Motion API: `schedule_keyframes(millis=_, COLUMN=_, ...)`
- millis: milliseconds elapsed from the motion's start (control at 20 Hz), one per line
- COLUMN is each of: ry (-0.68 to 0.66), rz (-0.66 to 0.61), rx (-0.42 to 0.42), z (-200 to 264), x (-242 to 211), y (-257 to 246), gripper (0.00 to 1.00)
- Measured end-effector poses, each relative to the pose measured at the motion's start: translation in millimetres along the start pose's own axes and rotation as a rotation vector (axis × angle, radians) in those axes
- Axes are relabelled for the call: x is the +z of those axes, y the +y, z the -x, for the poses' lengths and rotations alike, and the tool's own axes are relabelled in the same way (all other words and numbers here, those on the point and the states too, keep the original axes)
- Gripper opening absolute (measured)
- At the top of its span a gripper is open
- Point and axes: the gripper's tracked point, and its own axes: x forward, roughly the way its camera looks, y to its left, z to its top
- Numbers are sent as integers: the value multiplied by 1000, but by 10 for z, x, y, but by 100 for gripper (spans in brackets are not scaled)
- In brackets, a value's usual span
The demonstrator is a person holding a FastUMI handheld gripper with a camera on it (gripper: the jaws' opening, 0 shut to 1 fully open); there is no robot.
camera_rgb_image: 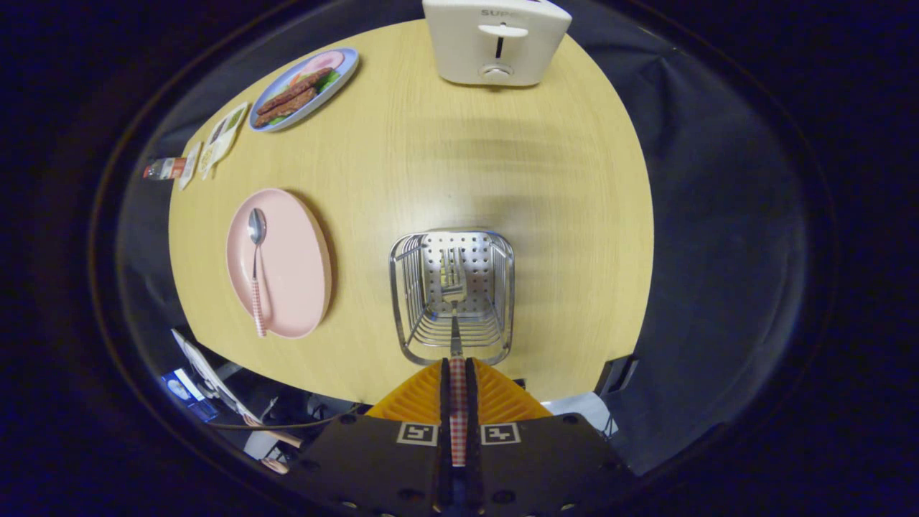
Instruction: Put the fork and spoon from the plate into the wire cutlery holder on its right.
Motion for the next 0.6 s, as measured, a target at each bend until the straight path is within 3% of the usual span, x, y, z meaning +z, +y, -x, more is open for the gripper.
schedule_keyframes(millis=200, ry=-85, rz=-4, rx=11, z=105, x=67, y=65, gripper=11)
schedule_keyframes(millis=450, ry=-180, rz=6, rx=14, z=242, x=38, y=247, gripper=28)
schedule_keyframes(millis=600, ry=-240, rz=-17, rx=72, z=318, x=16, y=533, gripper=40)
